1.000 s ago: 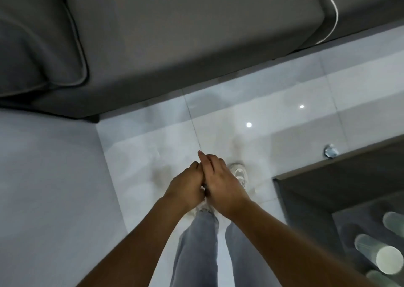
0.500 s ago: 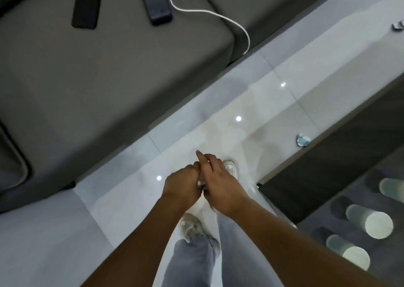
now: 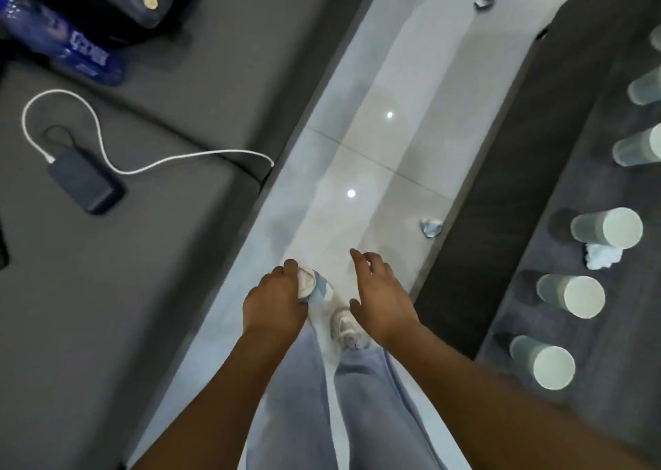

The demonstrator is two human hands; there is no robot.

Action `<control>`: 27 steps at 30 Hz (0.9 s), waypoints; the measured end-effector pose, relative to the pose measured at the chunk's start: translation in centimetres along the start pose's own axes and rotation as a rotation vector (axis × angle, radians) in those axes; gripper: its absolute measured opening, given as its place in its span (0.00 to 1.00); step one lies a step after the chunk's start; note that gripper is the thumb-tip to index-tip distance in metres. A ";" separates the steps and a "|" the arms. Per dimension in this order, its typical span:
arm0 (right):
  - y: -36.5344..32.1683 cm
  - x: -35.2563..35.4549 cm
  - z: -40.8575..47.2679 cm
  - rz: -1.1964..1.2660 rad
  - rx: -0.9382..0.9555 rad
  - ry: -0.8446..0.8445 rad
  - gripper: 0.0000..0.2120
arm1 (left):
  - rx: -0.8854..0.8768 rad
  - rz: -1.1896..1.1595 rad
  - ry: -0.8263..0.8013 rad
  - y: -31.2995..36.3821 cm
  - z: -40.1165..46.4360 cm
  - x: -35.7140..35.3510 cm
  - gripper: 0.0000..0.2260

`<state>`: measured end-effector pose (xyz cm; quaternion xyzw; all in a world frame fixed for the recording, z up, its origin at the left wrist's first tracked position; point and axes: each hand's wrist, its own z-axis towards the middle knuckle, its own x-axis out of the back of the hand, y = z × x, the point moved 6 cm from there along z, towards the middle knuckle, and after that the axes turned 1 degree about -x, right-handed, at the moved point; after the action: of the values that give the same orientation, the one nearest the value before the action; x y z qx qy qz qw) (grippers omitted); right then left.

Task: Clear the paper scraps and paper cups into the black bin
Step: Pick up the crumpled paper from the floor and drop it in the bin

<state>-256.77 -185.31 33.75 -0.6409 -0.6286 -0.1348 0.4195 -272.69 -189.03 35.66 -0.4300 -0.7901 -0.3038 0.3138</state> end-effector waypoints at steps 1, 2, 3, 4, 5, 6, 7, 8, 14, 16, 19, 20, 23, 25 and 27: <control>0.9 0.8 0.6 0.035 -0.061 0.011 0.39 | -0.017 -0.009 -0.011 0.7 1.0 0.6 0.16; 1.7 1.5 1.1 0.070 -0.121 0.021 0.38 | -0.036 -0.016 -0.029 1.4 2.0 1.0 0.17; 2.4 2.1 1.6 0.109 -0.181 0.024 0.37 | -0.058 -0.017 -0.051 2.0 2.9 1.4 0.17; 3.1 2.8 2.0 0.154 -0.242 0.029 0.36 | -0.085 -0.009 -0.076 2.7 3.8 1.9 0.18; 3.7 3.4 2.6 0.194 -0.295 0.042 0.36 | -0.119 0.010 -0.094 3.5 4.8 2.5 0.18; 4.2 4.2 3.2 0.224 -0.338 0.058 0.35 | -0.151 0.036 -0.110 4.2 5.8 3.1 0.18; 4.7 4.7 3.7 0.256 -0.386 0.075 0.35 | -0.175 0.060 -0.123 4.8 6.9 3.7 0.18; 5.3 5.2 4.3 0.290 -0.434 0.088 0.34 | -0.196 0.089 -0.134 5.4 8.0 4.2 0.19; 8.5 6.7 7.8 0.492 -0.596 0.146 0.33 | -0.314 0.156 -0.180 9.8 14.5 6.5 0.23; 9.8 6.8 8.4 0.542 -0.639 0.140 0.33 | -0.336 0.181 -0.211 11.5 16.1 6.6 0.24; 12.2 7.0 9.5 0.583 -0.686 0.124 0.32 | -0.364 0.226 -0.231 13.9 18.8 6.2 0.23; 13.1 7.0 9.8 0.593 -0.701 0.113 0.33 | -0.364 0.228 -0.237 14.7 19.6 6.0 0.23; 15.9 6.8 11.2 0.625 -0.747 0.104 0.33 | -0.388 0.244 -0.251 17.3 22.2 5.0 0.22; 17.5 6.5 12.6 0.624 -0.768 0.092 0.33 | -0.402 0.230 -0.257 18.8 24.1 4.1 0.21; 19.4 5.8 14.3 0.642 -0.798 0.101 0.34 | -0.416 0.213 -0.265 20.1 26.2 3.0 0.21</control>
<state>-243.02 -168.36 21.93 -0.9044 -0.2788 -0.2595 0.1922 -262.60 -158.99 25.95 -0.6020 -0.6950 -0.3662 0.1428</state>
